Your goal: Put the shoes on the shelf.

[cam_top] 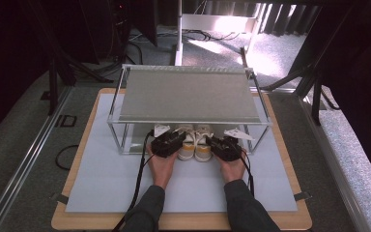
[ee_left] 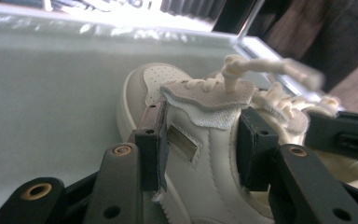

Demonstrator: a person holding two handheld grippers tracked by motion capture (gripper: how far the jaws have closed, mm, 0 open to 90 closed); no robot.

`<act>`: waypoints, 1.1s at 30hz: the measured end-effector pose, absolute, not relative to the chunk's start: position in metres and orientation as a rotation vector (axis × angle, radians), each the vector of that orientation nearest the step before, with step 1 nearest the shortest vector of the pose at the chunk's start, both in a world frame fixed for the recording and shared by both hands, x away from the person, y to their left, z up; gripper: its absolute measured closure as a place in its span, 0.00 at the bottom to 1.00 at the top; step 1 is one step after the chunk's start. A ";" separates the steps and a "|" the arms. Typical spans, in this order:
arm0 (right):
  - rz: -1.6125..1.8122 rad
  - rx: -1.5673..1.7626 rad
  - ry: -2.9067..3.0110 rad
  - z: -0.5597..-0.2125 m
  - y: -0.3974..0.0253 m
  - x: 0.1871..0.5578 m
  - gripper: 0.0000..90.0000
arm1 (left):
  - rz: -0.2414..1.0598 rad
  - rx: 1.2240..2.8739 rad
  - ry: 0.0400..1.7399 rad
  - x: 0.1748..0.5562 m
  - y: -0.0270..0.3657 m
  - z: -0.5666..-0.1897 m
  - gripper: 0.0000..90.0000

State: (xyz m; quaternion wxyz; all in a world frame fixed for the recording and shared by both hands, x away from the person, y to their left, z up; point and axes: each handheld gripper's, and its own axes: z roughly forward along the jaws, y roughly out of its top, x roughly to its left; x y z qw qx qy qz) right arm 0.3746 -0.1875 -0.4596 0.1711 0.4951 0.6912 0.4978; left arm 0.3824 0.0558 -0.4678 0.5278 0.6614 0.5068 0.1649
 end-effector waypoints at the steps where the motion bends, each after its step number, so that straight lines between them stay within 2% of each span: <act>1: 1.413 1.407 1.958 -0.460 -0.188 0.375 0.79 | 0.385 1.568 1.221 0.383 0.057 -0.470 0.66; 5: 1.437 1.428 1.947 -0.461 -0.189 0.378 0.72 | 0.347 1.528 1.247 0.386 0.063 -0.475 0.60; 6: 1.453 1.431 1.944 -0.462 -0.190 0.378 0.70 | 0.347 1.519 1.252 0.385 0.064 -0.475 0.56; 12: 1.446 1.414 1.937 -0.459 -0.191 0.376 0.58 | 0.353 1.515 1.236 0.378 0.068 -0.473 0.47; 19: 1.525 1.315 1.894 -0.446 -0.191 0.348 0.44 | 0.313 1.471 1.148 0.358 0.082 -0.468 0.42; 28: 1.436 1.237 1.980 -0.455 -0.184 0.330 0.38 | 0.357 1.587 1.036 0.340 0.076 -0.470 0.32; 33: 1.391 1.233 2.017 -0.463 -0.180 0.331 0.36 | 0.349 1.675 1.033 0.343 0.067 -0.473 0.31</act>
